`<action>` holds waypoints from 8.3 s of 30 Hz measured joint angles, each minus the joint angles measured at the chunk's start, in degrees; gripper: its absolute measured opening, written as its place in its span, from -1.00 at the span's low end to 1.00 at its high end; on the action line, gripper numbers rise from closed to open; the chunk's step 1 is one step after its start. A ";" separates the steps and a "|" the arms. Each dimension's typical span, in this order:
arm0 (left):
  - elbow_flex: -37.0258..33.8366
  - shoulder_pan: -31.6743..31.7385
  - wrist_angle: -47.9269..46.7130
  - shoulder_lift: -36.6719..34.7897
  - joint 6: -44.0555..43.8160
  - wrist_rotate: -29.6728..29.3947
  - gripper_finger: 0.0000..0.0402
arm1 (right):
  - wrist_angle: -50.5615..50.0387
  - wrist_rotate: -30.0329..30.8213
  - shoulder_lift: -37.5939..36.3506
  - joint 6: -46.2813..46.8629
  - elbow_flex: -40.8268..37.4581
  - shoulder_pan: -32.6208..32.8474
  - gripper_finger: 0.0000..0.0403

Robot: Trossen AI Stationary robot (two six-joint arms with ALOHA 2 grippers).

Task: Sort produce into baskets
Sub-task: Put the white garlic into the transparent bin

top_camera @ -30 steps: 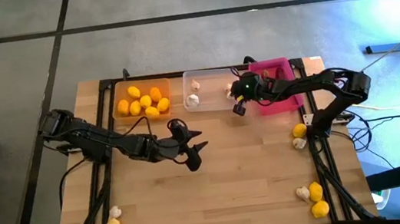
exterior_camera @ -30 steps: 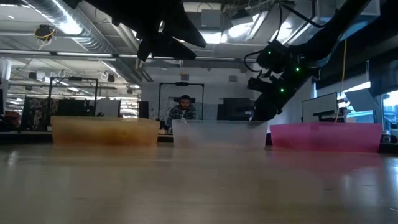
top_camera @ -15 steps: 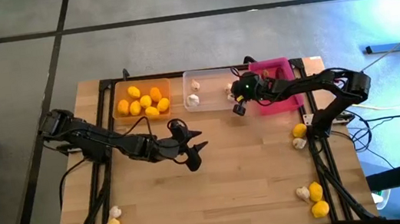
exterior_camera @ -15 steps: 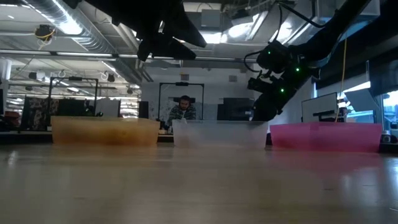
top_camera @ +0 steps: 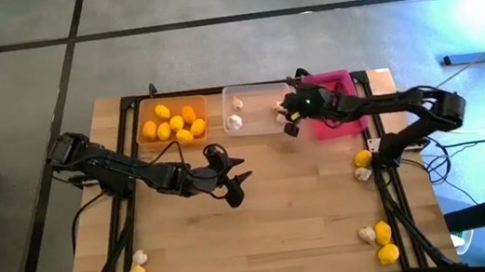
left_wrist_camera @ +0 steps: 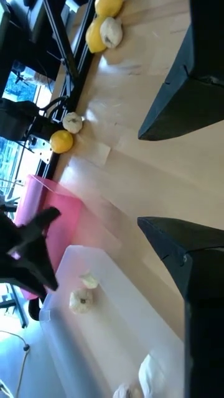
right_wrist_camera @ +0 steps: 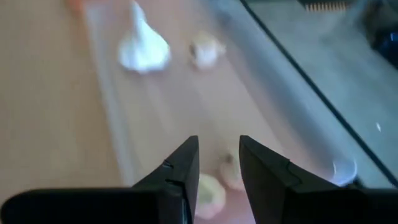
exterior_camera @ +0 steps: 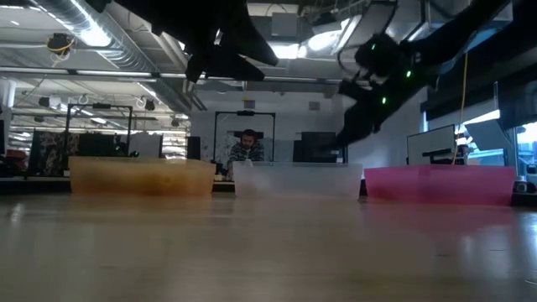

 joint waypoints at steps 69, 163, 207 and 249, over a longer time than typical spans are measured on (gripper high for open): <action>12.22 -25.27 -46.82 0.04 -37.17 11.78 0.03 | -13.02 -4.61 -8.78 9.60 0.00 36.24 -0.45; -4.31 -41.62 -58.22 0.04 -88.20 48.86 -0.70 | -12.83 -4.59 -4.74 9.42 -0.02 36.22 -0.45; -3.06 -38.08 -44.46 -1.15 -89.12 57.52 -0.59 | -12.43 -5.62 -4.76 8.23 -0.02 36.20 -0.45; 5.40 -42.87 -67.43 9.70 -68.06 54.35 -0.96 | -12.19 -5.64 -4.76 7.82 -0.02 36.20 -0.45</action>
